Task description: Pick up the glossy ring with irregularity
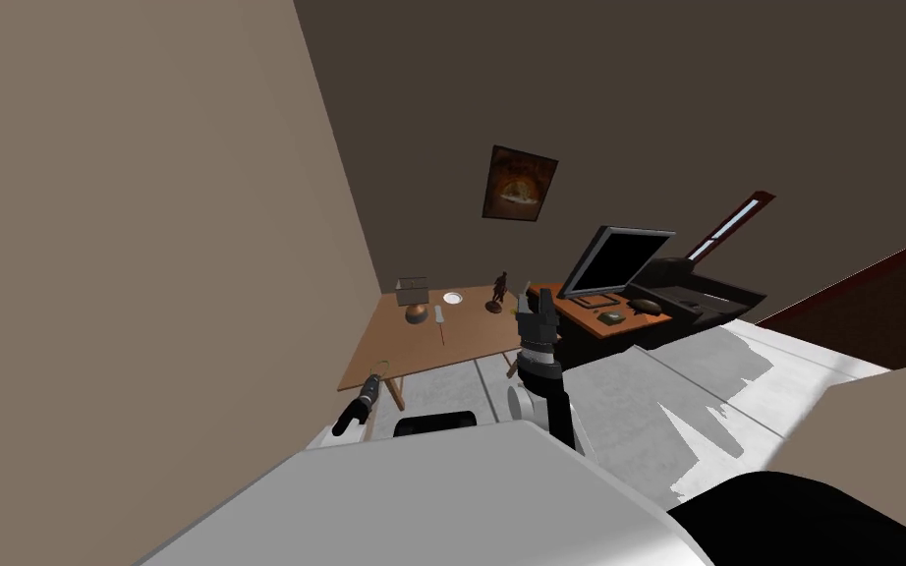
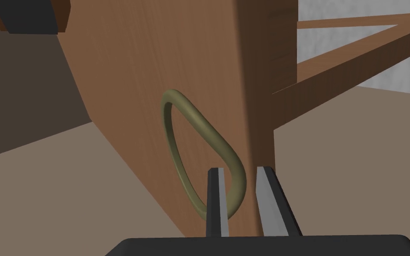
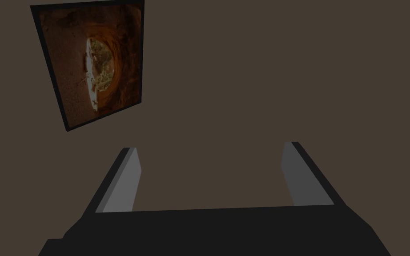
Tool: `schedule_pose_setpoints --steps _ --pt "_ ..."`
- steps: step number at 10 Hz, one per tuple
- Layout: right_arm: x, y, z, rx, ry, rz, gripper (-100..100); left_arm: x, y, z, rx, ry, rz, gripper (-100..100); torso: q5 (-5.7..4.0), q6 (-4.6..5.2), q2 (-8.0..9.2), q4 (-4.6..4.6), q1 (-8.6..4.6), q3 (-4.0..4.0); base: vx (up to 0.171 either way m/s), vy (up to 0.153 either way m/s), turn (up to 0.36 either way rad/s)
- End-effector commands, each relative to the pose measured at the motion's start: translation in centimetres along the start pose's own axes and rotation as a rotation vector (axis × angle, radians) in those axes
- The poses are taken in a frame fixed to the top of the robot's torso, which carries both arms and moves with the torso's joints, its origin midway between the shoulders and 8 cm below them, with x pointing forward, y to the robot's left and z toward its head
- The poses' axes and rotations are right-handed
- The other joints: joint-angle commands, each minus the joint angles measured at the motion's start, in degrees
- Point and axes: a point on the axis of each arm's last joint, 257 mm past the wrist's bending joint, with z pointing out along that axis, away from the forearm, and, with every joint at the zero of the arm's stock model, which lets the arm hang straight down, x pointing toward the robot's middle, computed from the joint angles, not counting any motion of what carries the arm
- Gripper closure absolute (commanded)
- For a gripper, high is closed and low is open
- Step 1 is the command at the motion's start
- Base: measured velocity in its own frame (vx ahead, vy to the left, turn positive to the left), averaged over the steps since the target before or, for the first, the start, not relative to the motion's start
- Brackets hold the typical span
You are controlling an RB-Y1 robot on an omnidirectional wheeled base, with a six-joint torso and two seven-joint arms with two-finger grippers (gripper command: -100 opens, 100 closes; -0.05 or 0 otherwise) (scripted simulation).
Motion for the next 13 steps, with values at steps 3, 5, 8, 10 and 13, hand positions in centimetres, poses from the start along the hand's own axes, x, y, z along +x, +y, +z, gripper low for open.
schedule_pose_setpoints --steps 3,5,8,10,13 --pt "0.0 0.0 0.0 0.0 0.0 0.0 0 4.0 -1.3 0.7 0.013 0.046 0.038 100 0.04 0.13 -0.28 0.07 0.22 -0.11 0.003 0.066 0.146" --pt "0.0 0.0 0.0 0.0 0.0 0.0 0 7.3 -1.9 0.8 0.016 0.08 0.063 100 0.02 0.14 -0.35 0.06 0.2 -0.15 0.009 0.066 0.185" --pt "0.0 0.0 0.0 0.0 0.0 0.0 0 10.5 -2.7 0.8 0.022 0.113 0.088 100 -0.01 0.15 -0.32 0.05 0.12 -0.14 0.005 0.049 0.136" --pt "0.0 0.0 0.0 0.0 0.0 0.0 0 12.0 -3.2 0.7 0.026 0.129 0.1 100 0.01 0.14 -0.32 0.05 0.19 -0.14 0.009 0.059 0.154" --pt "0.0 0.0 0.0 0.0 0.0 0.0 0 12.0 -3.2 0.7 0.025 0.128 0.101 0 -0.01 0.16 -0.3 0.04 0.01 -0.14 0.0 0.005 -0.006"
